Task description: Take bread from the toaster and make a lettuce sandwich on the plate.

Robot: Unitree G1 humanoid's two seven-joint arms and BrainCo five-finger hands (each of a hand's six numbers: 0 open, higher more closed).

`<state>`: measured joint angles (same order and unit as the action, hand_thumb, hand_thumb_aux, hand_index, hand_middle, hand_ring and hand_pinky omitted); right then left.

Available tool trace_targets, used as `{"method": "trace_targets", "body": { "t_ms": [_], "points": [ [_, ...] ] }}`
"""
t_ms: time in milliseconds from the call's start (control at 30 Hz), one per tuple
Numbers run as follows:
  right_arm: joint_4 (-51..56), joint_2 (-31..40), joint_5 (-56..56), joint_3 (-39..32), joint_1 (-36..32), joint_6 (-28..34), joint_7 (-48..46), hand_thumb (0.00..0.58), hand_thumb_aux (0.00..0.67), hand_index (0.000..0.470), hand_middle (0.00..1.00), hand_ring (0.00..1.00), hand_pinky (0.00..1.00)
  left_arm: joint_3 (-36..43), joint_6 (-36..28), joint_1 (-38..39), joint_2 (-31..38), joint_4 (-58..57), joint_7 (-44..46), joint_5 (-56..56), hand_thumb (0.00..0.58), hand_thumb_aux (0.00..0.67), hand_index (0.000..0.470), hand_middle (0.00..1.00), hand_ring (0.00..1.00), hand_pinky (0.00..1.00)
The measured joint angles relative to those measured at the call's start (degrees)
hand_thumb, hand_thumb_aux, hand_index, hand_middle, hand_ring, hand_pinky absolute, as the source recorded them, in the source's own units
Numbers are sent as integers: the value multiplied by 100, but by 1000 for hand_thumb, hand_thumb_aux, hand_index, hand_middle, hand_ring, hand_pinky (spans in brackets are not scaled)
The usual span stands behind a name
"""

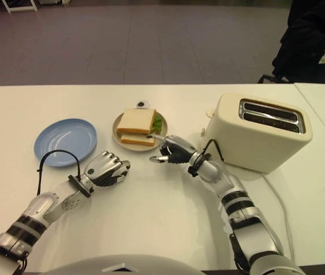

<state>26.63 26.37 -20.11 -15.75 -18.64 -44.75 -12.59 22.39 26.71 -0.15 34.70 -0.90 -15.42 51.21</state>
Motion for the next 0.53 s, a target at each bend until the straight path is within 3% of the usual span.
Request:
{"method": "trace_targets", "body": {
  "t_ms": [100, 200, 267, 400, 533],
  "points": [
    [-1614, 685, 1735, 193, 1193, 106, -762, 0, 0, 0, 0, 0, 0, -530, -12, 1347, -44, 1781, 321, -1782, 0, 0, 0, 0, 0, 0],
    [-2419, 703, 3544, 395, 1832, 744, -1164, 0, 0, 0, 0, 0, 0, -554, -10, 1782, -603, 2164, 503, -3589, 0, 0, 0, 0, 0, 0],
    [-2737, 342, 4646, 610, 2045, 1325, -1202, 0, 0, 0, 0, 0, 0, -531, -258, 1801, -994, 2168, 811, -4543, 0, 0, 0, 0, 0, 0],
    [-2607, -149, 4893, 673, 2144, 1739, -1474, 0, 0, 0, 0, 0, 0, -564, -248, 1948, -1254, 2033, 1411, -5363, 0, 0, 0, 0, 0, 0],
    [-2236, -437, 4102, 1024, 2022, 1814, -940, 0, 0, 0, 0, 0, 0, -1201, -96, 2056, -1373, 1822, 1834, -6171, 0, 0, 0, 0, 0, 0]
  ]
}}
